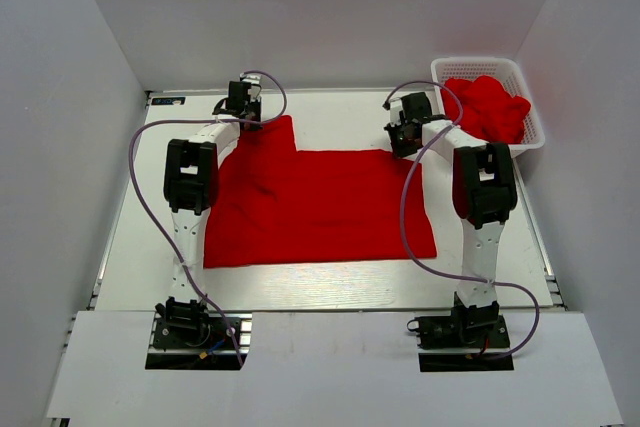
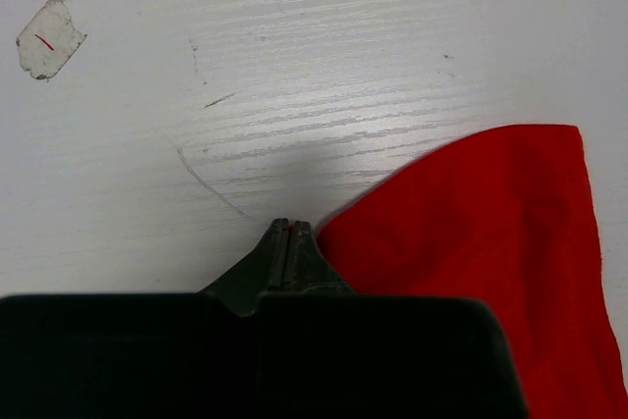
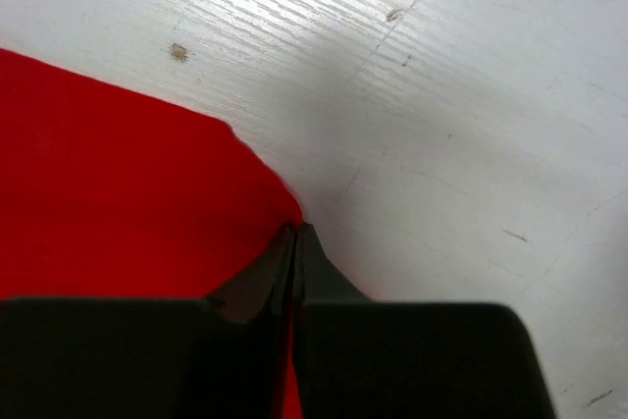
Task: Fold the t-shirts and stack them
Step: Grap the side of the flattened tshirt furthest away from the robot with both arms
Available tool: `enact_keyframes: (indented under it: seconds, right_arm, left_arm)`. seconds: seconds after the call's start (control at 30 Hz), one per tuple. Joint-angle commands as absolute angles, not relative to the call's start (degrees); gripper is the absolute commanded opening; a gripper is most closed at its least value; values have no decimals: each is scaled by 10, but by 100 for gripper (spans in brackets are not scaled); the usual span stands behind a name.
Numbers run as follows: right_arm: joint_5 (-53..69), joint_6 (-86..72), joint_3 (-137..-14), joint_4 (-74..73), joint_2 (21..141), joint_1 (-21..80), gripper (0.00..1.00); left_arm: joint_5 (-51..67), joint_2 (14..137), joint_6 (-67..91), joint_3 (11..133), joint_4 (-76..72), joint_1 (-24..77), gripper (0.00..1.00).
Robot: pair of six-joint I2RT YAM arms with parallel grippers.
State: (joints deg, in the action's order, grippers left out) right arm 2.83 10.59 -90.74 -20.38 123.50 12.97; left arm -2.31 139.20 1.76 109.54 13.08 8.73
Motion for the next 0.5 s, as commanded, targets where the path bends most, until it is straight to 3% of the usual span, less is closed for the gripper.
enact_keyframes:
  seconds: [0.0, 0.23, 0.47]
  right_arm:
    - [23, 108, -908, -213, 1242, 120, 0]
    - [57, 122, -884, -170, 1167, 124, 0]
    - [71, 137, -838, -145, 1102, 128, 0]
  left_arm:
    - [-23, 1354, 11, 1106, 162, 83, 0]
    - [8, 1318, 22, 1106, 156, 83, 0]
    - [22, 1228, 27, 1028, 136, 83, 0]
